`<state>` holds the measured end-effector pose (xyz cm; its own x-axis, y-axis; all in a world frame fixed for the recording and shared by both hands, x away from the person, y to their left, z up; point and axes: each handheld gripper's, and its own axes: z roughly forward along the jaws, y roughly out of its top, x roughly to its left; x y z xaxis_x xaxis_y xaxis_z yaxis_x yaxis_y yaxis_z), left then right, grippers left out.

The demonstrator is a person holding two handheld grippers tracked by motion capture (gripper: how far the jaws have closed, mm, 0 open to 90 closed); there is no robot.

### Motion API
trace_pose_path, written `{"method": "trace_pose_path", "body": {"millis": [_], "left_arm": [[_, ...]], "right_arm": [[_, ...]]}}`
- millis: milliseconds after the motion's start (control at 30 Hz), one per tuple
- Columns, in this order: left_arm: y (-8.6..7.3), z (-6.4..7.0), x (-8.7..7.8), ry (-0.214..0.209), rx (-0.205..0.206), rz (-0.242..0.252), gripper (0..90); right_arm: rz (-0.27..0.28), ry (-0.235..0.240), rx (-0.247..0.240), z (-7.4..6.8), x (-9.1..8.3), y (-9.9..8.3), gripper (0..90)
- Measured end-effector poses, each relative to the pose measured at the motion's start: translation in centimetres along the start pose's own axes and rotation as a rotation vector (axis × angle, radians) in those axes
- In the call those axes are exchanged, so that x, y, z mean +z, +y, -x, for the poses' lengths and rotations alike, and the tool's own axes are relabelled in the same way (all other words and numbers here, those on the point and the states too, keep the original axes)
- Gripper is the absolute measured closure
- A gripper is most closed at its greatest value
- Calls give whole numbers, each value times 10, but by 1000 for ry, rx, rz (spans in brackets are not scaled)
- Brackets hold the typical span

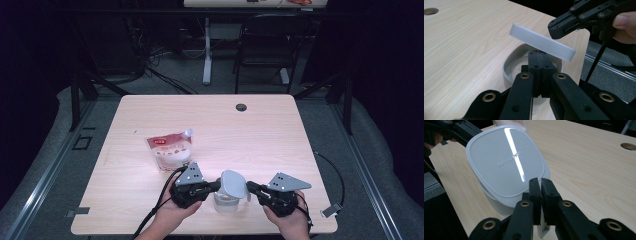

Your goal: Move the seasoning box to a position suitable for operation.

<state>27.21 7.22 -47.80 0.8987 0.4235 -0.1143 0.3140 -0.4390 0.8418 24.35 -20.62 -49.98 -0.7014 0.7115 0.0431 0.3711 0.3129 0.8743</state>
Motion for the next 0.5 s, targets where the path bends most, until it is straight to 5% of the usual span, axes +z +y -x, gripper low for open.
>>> {"method": "trace_pose_path", "body": {"millis": [500], "left_arm": [[18, 9, 7, -12, 36, 4, 900]], "right_arm": [[-15, 8, -7, -1, 3, -3, 876]]}}
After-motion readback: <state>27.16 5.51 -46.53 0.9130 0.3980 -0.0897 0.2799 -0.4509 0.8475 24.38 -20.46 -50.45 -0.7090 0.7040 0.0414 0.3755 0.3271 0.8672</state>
